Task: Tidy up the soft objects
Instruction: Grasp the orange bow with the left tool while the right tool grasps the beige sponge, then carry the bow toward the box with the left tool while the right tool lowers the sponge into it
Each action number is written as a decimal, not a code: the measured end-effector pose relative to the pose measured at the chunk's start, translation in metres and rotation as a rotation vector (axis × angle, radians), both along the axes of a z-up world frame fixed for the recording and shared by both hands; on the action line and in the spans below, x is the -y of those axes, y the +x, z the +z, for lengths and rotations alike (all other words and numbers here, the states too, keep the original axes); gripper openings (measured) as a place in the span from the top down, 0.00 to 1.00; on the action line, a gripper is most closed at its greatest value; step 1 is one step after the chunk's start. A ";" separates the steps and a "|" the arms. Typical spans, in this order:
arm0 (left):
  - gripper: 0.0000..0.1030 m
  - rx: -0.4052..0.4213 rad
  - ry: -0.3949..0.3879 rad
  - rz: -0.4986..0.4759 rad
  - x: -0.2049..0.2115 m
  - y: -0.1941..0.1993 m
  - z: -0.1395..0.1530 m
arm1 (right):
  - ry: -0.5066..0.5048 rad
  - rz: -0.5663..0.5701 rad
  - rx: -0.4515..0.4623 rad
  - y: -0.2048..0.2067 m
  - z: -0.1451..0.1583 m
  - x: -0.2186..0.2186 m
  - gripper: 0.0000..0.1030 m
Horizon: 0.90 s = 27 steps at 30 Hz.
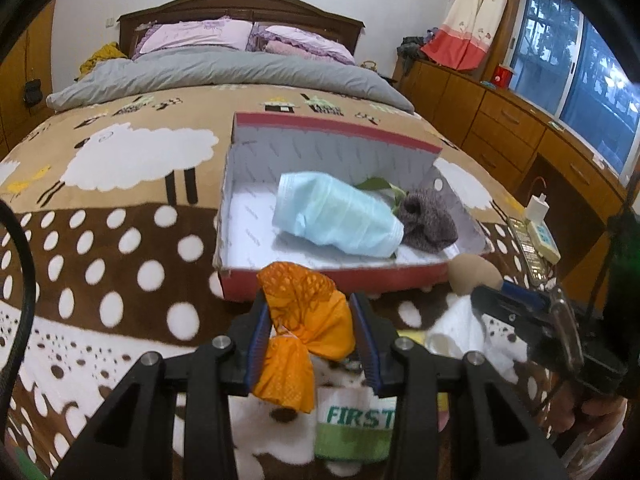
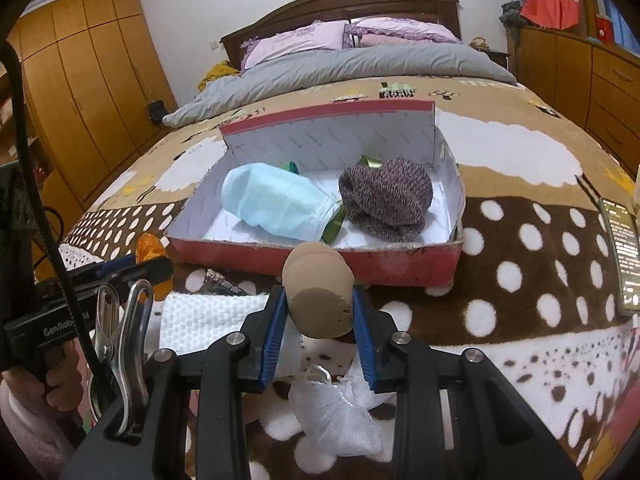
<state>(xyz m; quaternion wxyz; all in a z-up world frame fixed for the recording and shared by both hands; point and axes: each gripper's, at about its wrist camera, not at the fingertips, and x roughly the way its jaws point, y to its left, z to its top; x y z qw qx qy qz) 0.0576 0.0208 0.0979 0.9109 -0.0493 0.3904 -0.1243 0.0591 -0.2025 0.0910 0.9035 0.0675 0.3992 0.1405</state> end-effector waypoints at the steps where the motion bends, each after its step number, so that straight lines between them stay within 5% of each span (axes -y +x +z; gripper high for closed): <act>1: 0.61 0.005 0.002 0.002 0.000 0.002 0.002 | -0.002 -0.001 0.005 0.000 0.002 0.001 0.68; 27: 0.60 0.011 0.013 -0.003 0.010 0.023 0.005 | -0.008 -0.021 0.026 0.020 0.005 0.013 0.68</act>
